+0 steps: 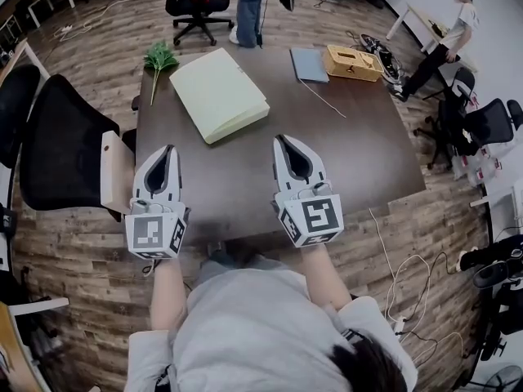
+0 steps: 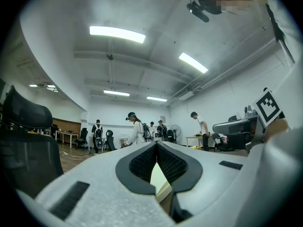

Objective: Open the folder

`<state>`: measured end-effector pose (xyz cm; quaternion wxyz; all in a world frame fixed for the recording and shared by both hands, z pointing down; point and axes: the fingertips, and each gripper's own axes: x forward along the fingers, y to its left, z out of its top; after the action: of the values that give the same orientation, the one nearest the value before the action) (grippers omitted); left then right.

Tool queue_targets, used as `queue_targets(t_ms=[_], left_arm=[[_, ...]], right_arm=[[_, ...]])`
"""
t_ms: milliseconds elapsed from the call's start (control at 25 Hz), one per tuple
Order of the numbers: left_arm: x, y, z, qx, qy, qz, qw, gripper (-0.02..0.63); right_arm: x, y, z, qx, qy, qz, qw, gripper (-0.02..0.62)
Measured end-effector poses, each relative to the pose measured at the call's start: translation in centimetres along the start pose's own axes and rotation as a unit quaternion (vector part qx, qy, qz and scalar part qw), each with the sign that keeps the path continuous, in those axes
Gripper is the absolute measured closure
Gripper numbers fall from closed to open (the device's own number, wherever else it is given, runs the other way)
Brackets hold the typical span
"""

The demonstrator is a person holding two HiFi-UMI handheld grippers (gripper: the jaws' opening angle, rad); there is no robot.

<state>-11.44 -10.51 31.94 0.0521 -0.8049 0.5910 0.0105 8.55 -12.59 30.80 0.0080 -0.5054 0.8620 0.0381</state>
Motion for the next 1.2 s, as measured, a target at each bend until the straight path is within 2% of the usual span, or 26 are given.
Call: queue_targets(t_ms=[520,1200], left_arm=[[0.2,-1.6,1.6,0.004,-0.014,-0.002,0.9999,0.598],[0.8,-1.9,2.3,-0.006,-0.028,-0.001,0.9996,0.598]], right_arm=[[-2.6,-2.6,2.1,-0.004,-0.026,-0.023,0.999,0.578],[-2.7,-3.7,2.8,-0.004,-0.041,-0.034,0.999,0.578]])
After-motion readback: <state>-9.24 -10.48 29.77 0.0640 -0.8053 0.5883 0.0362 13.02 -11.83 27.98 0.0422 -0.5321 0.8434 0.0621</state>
